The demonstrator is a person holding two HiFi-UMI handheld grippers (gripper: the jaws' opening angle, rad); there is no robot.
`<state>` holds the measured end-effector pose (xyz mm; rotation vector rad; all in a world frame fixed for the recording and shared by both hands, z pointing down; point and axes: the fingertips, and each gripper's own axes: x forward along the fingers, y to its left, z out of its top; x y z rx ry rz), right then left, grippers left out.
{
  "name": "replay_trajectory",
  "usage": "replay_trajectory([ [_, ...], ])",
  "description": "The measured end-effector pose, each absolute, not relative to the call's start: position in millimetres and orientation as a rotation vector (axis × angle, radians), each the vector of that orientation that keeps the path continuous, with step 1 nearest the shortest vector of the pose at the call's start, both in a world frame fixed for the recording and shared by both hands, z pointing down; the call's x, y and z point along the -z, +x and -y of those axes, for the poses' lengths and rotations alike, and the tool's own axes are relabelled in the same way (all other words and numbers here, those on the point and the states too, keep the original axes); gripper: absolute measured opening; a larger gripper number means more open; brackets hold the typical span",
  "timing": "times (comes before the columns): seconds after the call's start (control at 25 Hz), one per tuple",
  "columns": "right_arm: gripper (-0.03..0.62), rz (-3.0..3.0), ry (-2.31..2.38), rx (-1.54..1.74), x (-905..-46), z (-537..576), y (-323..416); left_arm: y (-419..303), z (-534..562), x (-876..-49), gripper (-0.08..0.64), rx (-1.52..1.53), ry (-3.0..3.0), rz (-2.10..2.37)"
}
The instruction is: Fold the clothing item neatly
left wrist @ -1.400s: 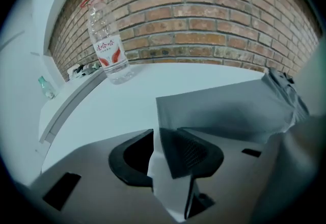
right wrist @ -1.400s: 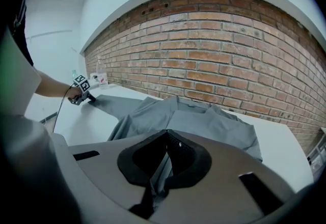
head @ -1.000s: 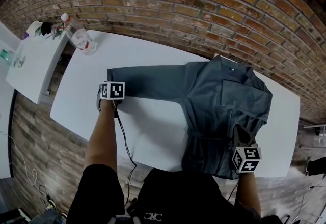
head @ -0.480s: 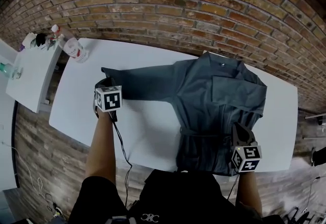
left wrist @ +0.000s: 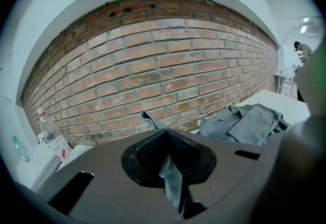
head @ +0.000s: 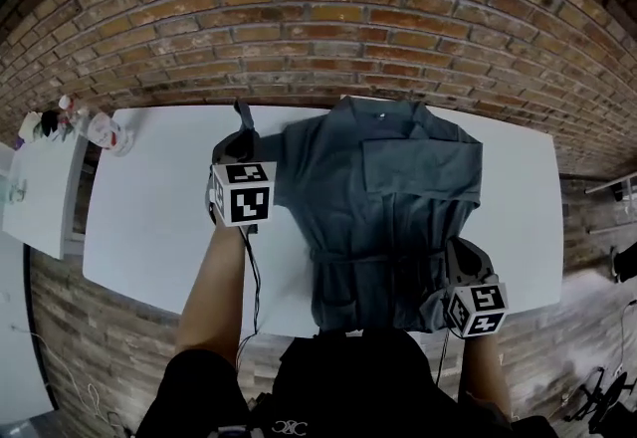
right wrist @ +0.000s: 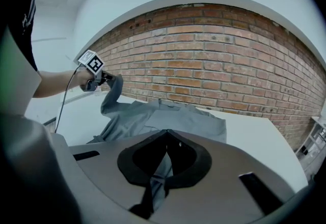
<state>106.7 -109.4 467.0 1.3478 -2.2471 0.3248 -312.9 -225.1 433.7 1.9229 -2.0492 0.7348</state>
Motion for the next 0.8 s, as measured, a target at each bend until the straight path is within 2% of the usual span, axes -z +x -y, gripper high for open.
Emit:
replay_trajectory([
  [0.52, 0.002, 2.195, 1.438, -0.439, -480.3, 99.6, 218.0, -68.2, 282.3, -485.4, 0.008, -0.742, 2.057, 1.721],
  [0.8, 0.002, 2.147, 1.45, -0.448, -483.6, 99.3, 278.8, 23.6, 288.2, -537.1, 0.008, -0.889, 2.077, 1.622],
])
